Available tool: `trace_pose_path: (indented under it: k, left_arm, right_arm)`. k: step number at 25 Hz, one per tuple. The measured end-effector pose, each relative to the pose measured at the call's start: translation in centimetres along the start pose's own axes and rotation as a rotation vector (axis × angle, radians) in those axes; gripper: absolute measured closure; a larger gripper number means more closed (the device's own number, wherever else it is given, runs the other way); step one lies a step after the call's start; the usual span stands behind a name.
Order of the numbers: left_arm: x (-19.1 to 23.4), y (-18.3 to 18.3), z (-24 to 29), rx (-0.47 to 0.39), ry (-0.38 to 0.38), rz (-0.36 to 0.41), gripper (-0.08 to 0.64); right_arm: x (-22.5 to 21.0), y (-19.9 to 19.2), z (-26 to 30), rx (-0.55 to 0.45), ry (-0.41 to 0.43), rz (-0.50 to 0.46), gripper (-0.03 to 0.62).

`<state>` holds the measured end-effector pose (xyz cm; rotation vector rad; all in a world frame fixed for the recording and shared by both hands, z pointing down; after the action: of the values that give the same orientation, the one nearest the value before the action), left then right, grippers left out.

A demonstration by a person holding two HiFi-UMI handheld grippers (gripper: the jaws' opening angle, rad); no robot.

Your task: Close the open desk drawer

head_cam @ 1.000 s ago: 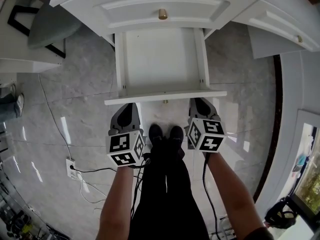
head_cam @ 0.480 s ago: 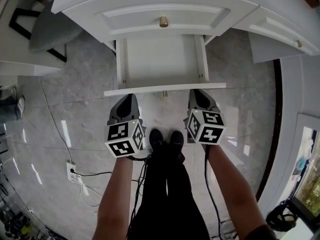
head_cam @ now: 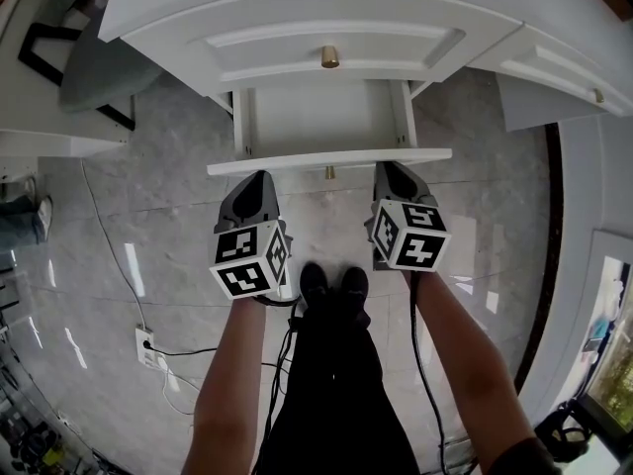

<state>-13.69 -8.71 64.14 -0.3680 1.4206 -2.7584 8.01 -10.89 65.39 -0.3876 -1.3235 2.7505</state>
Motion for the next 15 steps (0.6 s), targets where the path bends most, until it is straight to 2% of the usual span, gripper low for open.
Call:
trace_pose_path:
  k: [15]
  left_arm:
    - [1.0, 3.2, 4.2, -0.017, -0.007, 0.001, 0.551]
  right_arm:
    - [-0.5, 3.3, 4.2, -0.026, -0.015, -0.027, 0.588]
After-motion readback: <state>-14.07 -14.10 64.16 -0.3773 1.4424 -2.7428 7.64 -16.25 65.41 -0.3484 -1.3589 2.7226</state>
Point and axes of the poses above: the fingertips, and each gripper's own axes: z forward along the fingers, x to its left, y out of its top, the point moved 3 cm from there along -z, backward along the fingers, and after that the axes turned 4 degrees about -x, right-handed, at the moved point
